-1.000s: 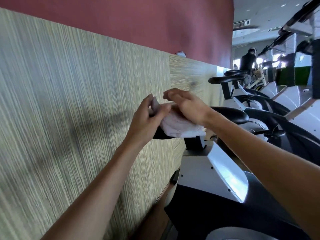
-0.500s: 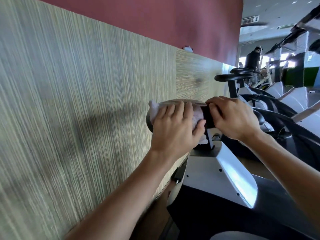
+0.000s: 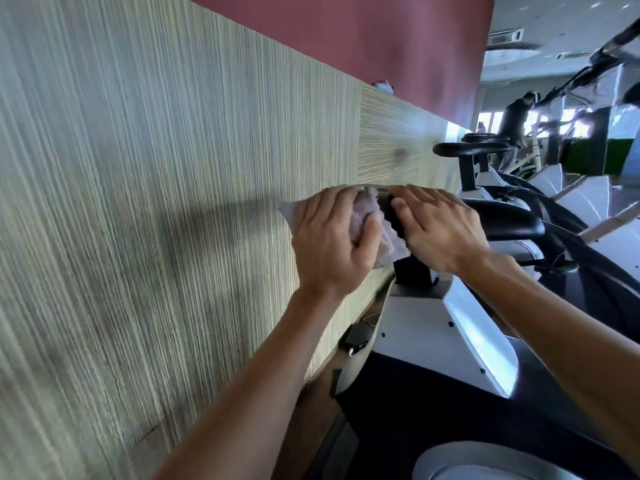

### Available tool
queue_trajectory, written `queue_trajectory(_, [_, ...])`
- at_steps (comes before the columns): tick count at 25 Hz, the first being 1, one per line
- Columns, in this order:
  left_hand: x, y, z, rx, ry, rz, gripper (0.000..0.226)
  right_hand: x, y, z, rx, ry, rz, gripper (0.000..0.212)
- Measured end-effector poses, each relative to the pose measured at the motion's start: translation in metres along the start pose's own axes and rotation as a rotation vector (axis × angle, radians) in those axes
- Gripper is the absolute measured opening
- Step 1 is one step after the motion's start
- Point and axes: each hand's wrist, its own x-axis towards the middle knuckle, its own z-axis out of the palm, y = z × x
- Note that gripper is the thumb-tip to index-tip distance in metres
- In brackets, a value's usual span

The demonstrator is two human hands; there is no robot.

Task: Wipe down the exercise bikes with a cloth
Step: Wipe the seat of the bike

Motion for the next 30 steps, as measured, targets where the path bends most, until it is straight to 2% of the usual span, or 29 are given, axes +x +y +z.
queue_trajectory(2, [0.017,-0.022,-0.005,-0.125,-0.097,-0.028,0.036,0.000,-0.001,0.002,0.015,0.012,0.006,0.048])
queue_trajectory(4, [0.032,-0.032,-0.011,-0.265,-0.197,-0.274,0.033,-0.001,-0.005,0.002,0.027,0.022,0.026,0.047])
queue_trajectory(5, [0.035,-0.027,-0.012,-0.263,-0.213,-0.368,0.036,-0.001,-0.006,0.001,0.025,0.015,0.031,0.049])
queue_trajectory(6, [0.034,-0.017,-0.011,-0.191,-0.215,-0.384,0.039,-0.001,-0.007,0.001,0.018,0.005,0.034,0.051])
queue_trajectory(8, [0.020,0.000,-0.005,-0.008,-0.151,-0.192,0.039,-0.002,-0.006,0.000,-0.002,-0.005,0.037,0.052])
queue_trajectory(10, [0.015,-0.011,-0.008,-0.048,-0.173,-0.046,0.040,-0.003,-0.008,-0.001,0.002,-0.016,0.043,0.049])
queue_trajectory(11, [0.024,-0.023,-0.011,-0.130,-0.244,-0.079,0.042,-0.003,-0.009,-0.001,0.006,-0.016,0.046,0.049])
queue_trajectory(12, [0.036,-0.033,-0.014,-0.220,-0.322,-0.195,0.045,-0.003,-0.009,0.000,0.011,-0.016,0.051,0.049])
queue_trajectory(14, [0.052,-0.040,-0.011,-0.256,-0.426,-0.368,0.050,-0.002,-0.010,0.002,0.020,-0.023,0.062,0.049])
queue_trajectory(16, [0.041,-0.025,-0.011,-0.141,-0.377,-0.271,0.047,-0.002,-0.010,0.002,0.016,-0.023,0.063,0.055])
queue_trajectory(19, [0.009,-0.017,-0.009,-0.123,-0.147,-0.005,0.041,-0.004,-0.012,0.003,0.023,-0.017,0.064,0.063])
queue_trajectory(20, [0.012,-0.027,-0.009,-0.178,-0.133,-0.003,0.040,-0.004,-0.013,0.004,0.026,-0.007,0.064,0.060])
queue_trajectory(21, [0.019,-0.036,-0.008,-0.260,-0.165,-0.074,0.038,-0.004,-0.012,0.005,0.029,0.007,0.064,0.058])
queue_trajectory(23, [0.033,-0.042,-0.009,-0.403,-0.249,-0.317,0.034,-0.002,-0.012,0.006,0.047,0.022,0.075,0.058])
queue_trajectory(24, [0.035,-0.035,-0.010,-0.393,-0.253,-0.390,0.034,-0.002,-0.013,0.006,0.054,0.021,0.081,0.059])
queue_trajectory(25, [0.032,-0.028,-0.011,-0.325,-0.234,-0.380,0.035,-0.003,-0.013,0.007,0.055,0.025,0.077,0.062])
queue_trajectory(27, [0.020,-0.012,-0.011,-0.136,-0.203,-0.202,0.042,-0.004,-0.013,0.009,0.038,0.036,0.046,0.074])
queue_trajectory(29, [0.022,-0.007,-0.013,-0.030,-0.247,-0.082,0.046,-0.004,-0.011,0.008,0.053,0.025,0.023,0.077])
queue_trajectory(30, [0.031,-0.009,-0.014,-0.017,-0.307,-0.101,0.047,-0.003,-0.009,0.007,0.085,0.015,0.027,0.074])
